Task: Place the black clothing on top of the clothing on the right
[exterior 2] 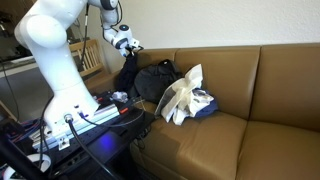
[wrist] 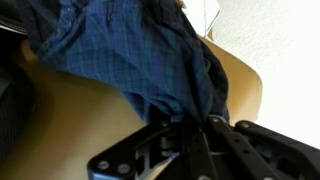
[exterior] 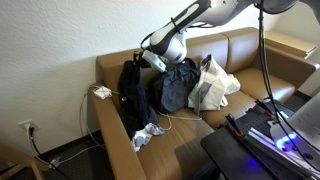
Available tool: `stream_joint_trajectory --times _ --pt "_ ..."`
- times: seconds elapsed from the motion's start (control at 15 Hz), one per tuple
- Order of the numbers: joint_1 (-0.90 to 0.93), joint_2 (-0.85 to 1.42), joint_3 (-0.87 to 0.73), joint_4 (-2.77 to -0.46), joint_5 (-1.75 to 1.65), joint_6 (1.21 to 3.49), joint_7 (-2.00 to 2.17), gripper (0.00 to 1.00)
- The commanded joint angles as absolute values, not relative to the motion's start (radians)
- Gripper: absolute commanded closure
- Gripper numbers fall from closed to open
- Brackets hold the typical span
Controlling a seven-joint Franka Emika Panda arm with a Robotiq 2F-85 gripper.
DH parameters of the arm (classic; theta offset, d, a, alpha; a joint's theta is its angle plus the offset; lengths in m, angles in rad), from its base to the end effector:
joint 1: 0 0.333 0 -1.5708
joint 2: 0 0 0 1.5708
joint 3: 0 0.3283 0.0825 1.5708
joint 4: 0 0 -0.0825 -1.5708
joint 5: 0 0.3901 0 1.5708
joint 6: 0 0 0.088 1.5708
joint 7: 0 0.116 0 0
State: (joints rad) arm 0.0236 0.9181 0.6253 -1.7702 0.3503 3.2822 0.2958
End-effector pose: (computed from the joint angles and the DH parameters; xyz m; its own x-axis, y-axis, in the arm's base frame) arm 0.6239 0.3378 0.1765 0.8720 -0.4504 0.1916 -0.2113 -0.6994 -0.6828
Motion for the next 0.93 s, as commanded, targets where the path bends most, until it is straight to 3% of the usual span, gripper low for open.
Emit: stream_joint_trajectory --times 0.0,0.07,0.27,0.33,0.73,0.87 --pt "0.034 0.923 0.615 -1.763 0.343 3.280 0.307 0.99" --pt "0.040 0.888 0.567 -1.789 0.355 3.373 0.311 0.99" --pt "-0.113 0.817 0.669 -1.913 0.356 3.575 0.322 0.99" --pt "-0.071 0.763 0.585 -1.830 0.367 3.493 0.384 0.99" --pt "-0.076 0.504 0.378 -1.872 0.497 3.471 0.506 0.99" --pt "-0.105 0.571 0.428 -1.817 0.444 3.451 0.470 0.96"
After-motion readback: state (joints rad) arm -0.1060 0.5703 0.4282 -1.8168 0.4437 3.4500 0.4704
